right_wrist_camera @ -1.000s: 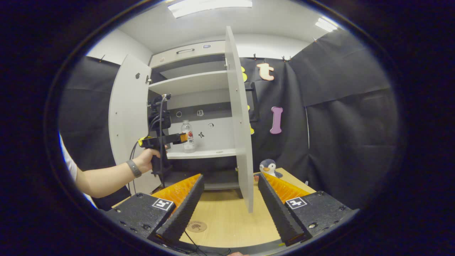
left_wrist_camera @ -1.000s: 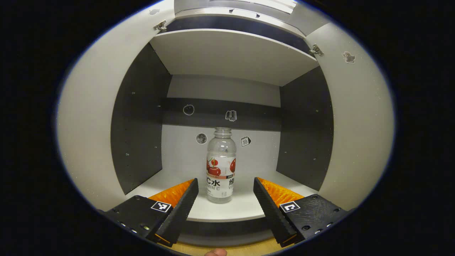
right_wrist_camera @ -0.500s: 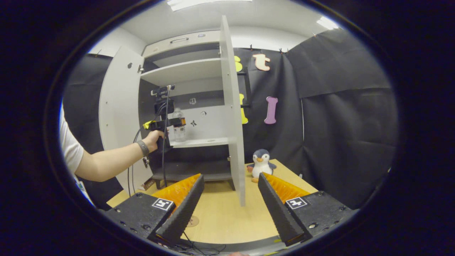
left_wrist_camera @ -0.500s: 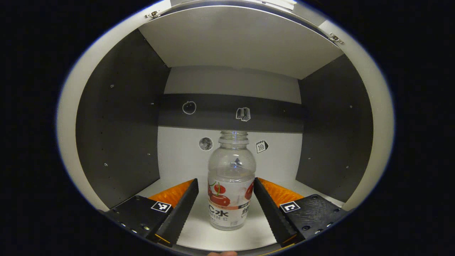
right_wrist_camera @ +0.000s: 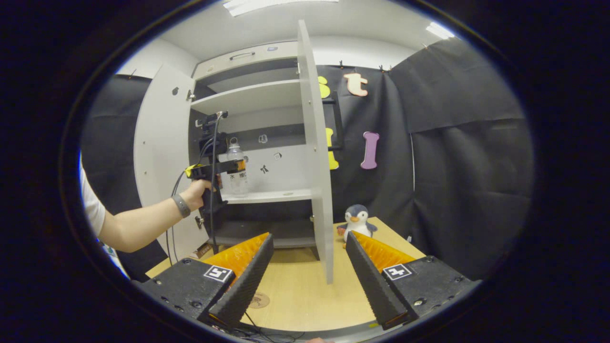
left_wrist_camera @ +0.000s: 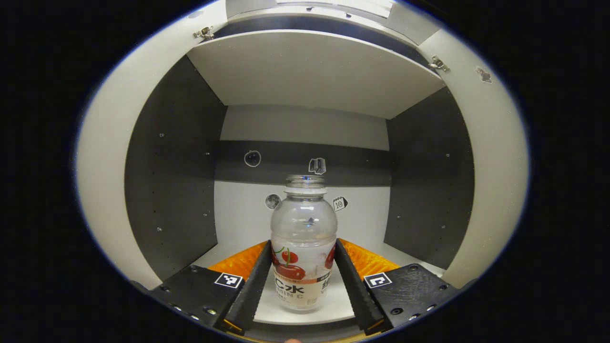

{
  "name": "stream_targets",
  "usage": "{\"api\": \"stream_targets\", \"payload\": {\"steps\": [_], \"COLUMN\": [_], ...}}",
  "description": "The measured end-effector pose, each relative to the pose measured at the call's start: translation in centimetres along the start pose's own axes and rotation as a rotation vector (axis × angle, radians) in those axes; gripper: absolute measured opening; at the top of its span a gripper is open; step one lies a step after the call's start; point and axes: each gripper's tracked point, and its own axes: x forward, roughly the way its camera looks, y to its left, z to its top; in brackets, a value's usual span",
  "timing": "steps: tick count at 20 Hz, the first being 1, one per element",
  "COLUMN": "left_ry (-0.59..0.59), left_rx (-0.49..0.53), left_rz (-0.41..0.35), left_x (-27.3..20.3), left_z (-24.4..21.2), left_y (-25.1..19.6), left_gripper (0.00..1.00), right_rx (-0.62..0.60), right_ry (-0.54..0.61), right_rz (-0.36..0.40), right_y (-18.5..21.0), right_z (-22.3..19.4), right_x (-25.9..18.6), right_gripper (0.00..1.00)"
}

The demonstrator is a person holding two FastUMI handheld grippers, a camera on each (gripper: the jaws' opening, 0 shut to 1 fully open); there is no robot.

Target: Grasp the bottle in the cabinet with the left hand and place it on the coaster, then close the right door with the right hand and the left door with the left hand.

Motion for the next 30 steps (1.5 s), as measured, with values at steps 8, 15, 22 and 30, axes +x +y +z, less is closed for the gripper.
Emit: {"api": "stream_targets", "payload": {"steps": [8,15,22,30], "left_ry": [-0.002,0.049,0.109,0.129], "left_rx": [-0.018,0.094,0.086,0.008], "left_rz": [-0.095,-0.089,0.038,0.044], "left_x": [-14.0,-23.1,-27.3,-28.9], "left_z": [-5.2,-17.6,-25.5,-28.8], "left_y": [-2.9,-6.3,-5.9,-6.5], "left_gripper": [0.77,0.77,0.77,0.77], "right_rx": [0.047,0.055,0.037,0.010], "right_ry": [-0.045,-0.040,-0.024,0.003], "right_rz": [0.171,0.128,0.039,-0.017], "right_y": [3.4,1.3,-1.5,-3.2], "right_z": [1.0,1.9,2.2,2.8], "right_x": [-0.7,-2.9,-5.1,-6.2], "right_gripper": [0.96,0.96,1.00,1.00]}}
